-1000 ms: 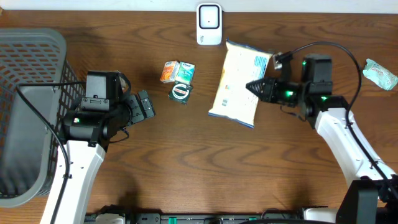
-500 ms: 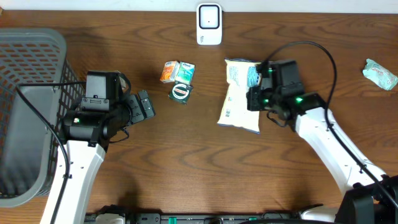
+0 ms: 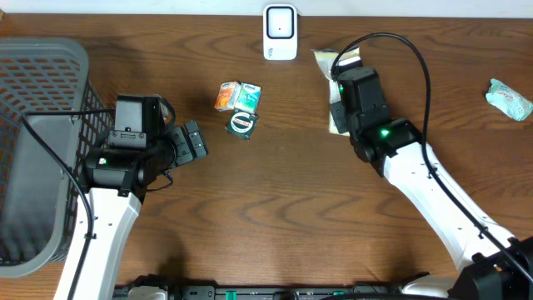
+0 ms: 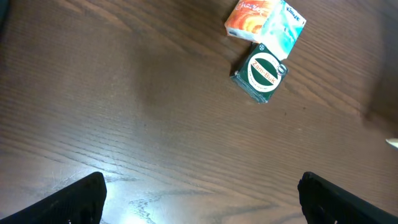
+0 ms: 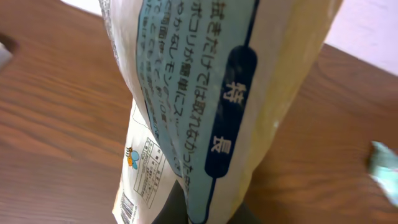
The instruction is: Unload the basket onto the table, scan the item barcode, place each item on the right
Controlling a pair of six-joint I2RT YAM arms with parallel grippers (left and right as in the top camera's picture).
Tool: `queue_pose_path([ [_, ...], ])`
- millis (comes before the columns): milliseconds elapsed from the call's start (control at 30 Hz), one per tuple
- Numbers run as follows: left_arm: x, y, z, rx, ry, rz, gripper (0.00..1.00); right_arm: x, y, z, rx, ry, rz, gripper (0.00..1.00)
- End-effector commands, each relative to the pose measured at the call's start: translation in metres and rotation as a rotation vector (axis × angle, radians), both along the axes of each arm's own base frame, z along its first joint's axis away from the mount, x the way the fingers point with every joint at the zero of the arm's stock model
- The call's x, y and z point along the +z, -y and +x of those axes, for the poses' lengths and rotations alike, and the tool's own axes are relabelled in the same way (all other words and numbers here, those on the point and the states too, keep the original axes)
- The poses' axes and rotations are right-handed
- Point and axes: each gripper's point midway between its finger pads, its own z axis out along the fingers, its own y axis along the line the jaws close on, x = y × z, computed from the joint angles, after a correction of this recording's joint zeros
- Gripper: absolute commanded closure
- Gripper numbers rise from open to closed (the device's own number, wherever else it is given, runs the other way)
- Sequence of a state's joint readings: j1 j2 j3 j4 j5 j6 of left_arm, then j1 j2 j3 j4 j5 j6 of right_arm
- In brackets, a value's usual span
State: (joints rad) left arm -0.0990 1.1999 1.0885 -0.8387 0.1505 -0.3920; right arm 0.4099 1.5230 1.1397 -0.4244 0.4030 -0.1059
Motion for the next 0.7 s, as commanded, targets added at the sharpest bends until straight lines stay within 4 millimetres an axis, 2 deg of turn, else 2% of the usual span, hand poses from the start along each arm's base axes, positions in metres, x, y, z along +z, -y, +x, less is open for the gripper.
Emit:
queue_pose_path([
  [0, 0.002, -0.004, 0.002, 0.011, 0.006, 0.012, 0.02, 0.000, 0.022, 0.006, -0.067, 0.005, -0.167, 0.99],
  [133, 0.002, -0.004, 0.002, 0.010, 0.006, 0.012, 0.02, -0.017, 0.049, 0.009, -0.184, -0.016, -0.333, 0.99],
  [167, 0.002, -0.004, 0.002, 0.010, 0.006, 0.012, 0.02, -0.023, 0.055, 0.009, -0.206, -0.027, -0.380, 0.96],
  [233, 0.002, -0.004, 0.002, 0.011, 0.006, 0.012, 0.02, -0.037, 0.061, 0.010, -0.206, -0.067, -0.463, 0.89],
  [300, 0.002, -0.004, 0.002, 0.010, 0.006, 0.012, 0.02, -0.053, 0.063, 0.010, -0.199, -0.106, -0.508, 0.87],
  [500, 0.002, -0.004, 0.002, 0.010, 0.006, 0.012, 0.02, -0.097, 0.048, 0.006, -0.143, -0.192, -0.569, 0.87],
  [600, 0.002, -0.004, 0.002, 0.011, 0.006, 0.012, 0.03, -0.099, 0.029, 0.003, -0.131, -0.166, -0.565, 0.84],
  [667, 0.002, -0.004, 0.002, 0.011, 0.006, 0.012, 0.02, -0.096, 0.011, 0.000, -0.105, -0.140, -0.548, 0.79],
])
